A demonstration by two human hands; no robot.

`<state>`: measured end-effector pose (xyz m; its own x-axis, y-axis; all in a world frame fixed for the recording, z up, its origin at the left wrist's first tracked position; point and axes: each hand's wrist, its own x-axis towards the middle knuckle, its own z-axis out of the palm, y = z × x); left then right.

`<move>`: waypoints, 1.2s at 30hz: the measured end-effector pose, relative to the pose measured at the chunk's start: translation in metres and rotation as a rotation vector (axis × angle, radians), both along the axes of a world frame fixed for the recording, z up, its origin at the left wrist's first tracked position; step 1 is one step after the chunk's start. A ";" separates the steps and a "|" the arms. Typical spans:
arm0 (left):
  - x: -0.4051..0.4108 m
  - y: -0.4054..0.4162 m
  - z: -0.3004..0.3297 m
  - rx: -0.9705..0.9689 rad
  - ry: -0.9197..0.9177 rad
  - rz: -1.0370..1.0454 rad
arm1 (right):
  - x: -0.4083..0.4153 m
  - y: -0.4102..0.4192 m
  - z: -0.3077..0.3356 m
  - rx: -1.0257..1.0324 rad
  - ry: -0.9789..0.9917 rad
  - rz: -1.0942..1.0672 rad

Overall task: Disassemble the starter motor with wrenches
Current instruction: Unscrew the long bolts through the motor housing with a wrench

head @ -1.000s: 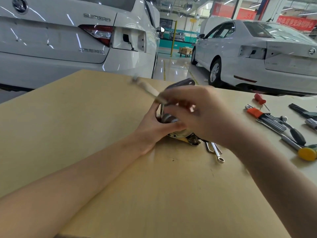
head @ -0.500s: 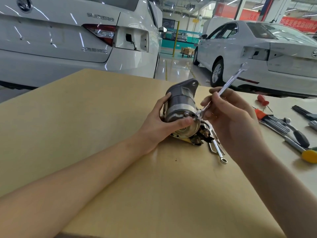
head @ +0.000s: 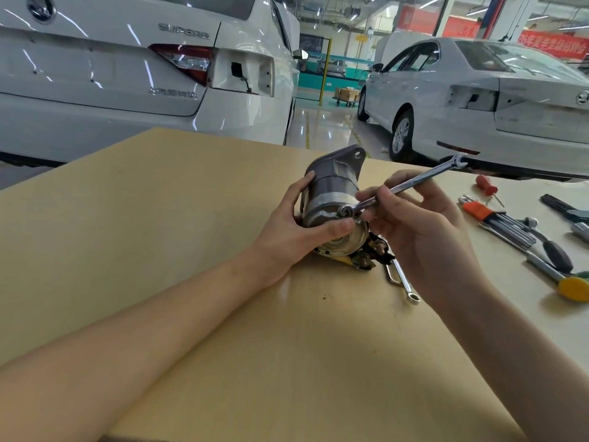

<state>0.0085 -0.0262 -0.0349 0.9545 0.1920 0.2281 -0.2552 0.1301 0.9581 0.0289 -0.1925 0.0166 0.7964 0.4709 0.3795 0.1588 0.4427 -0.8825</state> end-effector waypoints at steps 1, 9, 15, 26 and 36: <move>0.000 0.000 0.000 -0.005 -0.001 -0.003 | -0.001 0.000 0.001 -0.011 -0.030 -0.005; 0.003 0.000 -0.004 -0.003 -0.026 0.012 | -0.008 0.009 0.028 -0.368 -0.568 -0.076; -0.004 0.005 -0.006 0.150 -0.042 -0.030 | -0.012 0.036 0.057 -1.191 -1.276 0.007; 0.000 -0.002 0.000 0.070 -0.016 0.021 | -0.001 -0.002 0.011 -0.115 -0.060 0.015; 0.000 -0.001 0.000 0.032 -0.004 0.021 | 0.002 -0.005 0.006 -0.042 -0.129 -0.095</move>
<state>0.0087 -0.0270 -0.0350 0.9494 0.2042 0.2386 -0.2617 0.0940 0.9606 0.0310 -0.1975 0.0226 0.7842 0.4130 0.4631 0.3113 0.3837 -0.8694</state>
